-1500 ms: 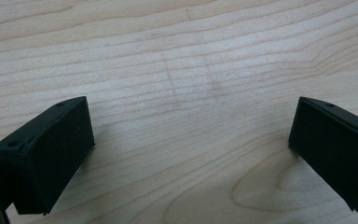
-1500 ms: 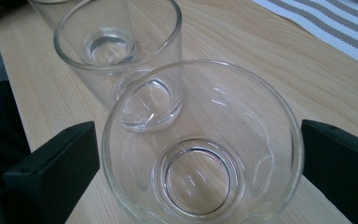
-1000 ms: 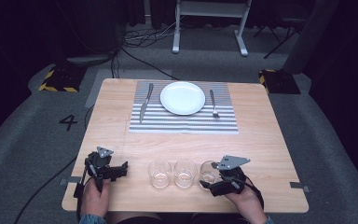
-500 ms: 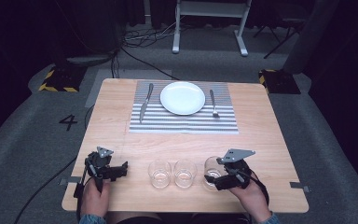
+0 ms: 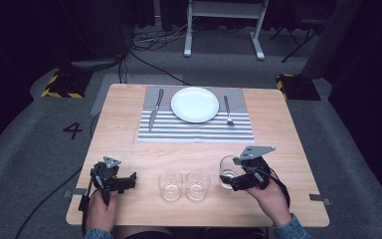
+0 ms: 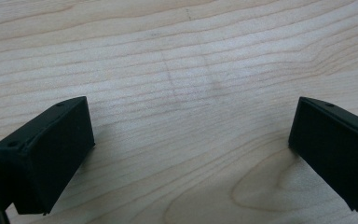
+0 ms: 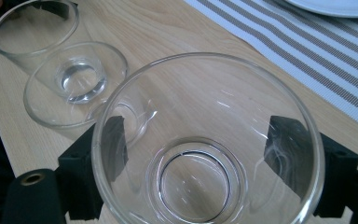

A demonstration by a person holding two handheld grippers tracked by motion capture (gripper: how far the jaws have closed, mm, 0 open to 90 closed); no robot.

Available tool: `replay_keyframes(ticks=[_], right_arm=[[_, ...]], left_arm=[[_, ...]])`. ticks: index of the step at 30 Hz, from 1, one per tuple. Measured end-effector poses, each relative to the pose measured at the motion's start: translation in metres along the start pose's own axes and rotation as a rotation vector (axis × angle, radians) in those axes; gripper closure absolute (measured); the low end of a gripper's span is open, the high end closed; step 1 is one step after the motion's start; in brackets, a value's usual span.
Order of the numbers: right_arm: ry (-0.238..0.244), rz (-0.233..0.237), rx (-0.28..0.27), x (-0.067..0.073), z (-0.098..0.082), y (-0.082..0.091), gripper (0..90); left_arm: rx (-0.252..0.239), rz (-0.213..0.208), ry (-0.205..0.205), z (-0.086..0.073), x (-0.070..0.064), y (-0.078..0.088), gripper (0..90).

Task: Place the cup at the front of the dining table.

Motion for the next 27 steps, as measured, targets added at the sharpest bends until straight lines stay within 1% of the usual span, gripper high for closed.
replay_keyframes(ticks=[12, 16, 17, 18, 19, 23, 27], right_arm=[[0.026, -0.016, -0.009, -0.012, 0.027, 0.007, 18.7], [0.026, -0.008, -0.006, -0.015, 0.037, 0.008, 18.7], [0.034, -0.007, -0.009, -0.016, 0.04, 0.008, 18.7], [0.031, -0.003, -0.007, -0.017, 0.041, 0.008, 18.7], [0.032, -0.004, -0.007, -0.018, 0.044, 0.007, 18.7], [0.028, 0.026, -0.011, -0.021, 0.054, 0.003, 18.7], [0.055, 0.014, -0.001, -0.022, 0.065, -0.001, 18.7]], left_arm=[[0.0, 0.0, 0.0, 0.0, 0.0, 0.0, 0.1], [0.001, 0.0, 0.001, 0.0, 0.0, 0.0, 0.1], [0.0, 0.0, 0.0, 0.0, 0.0, 0.0, 0.1], [-0.001, -0.001, 0.006, -0.001, -0.001, 0.0, 0.1], [0.0, 0.007, 0.004, -0.001, -0.001, 0.001, 0.1], [-0.001, 0.006, 0.001, -0.002, -0.001, 0.001, 0.1], [-0.001, 0.008, 0.001, -0.002, -0.001, 0.001, 0.1]])
Point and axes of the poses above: each handheld gripper's, and its own axes: y roughly backward along the jaws, z roughly out of its top, x roughly to its left, the point moved 3 cm from there along -y, roughly forward along the jaws, and after that the axes turned 2 degrees about -z, right-handed, at the moved point
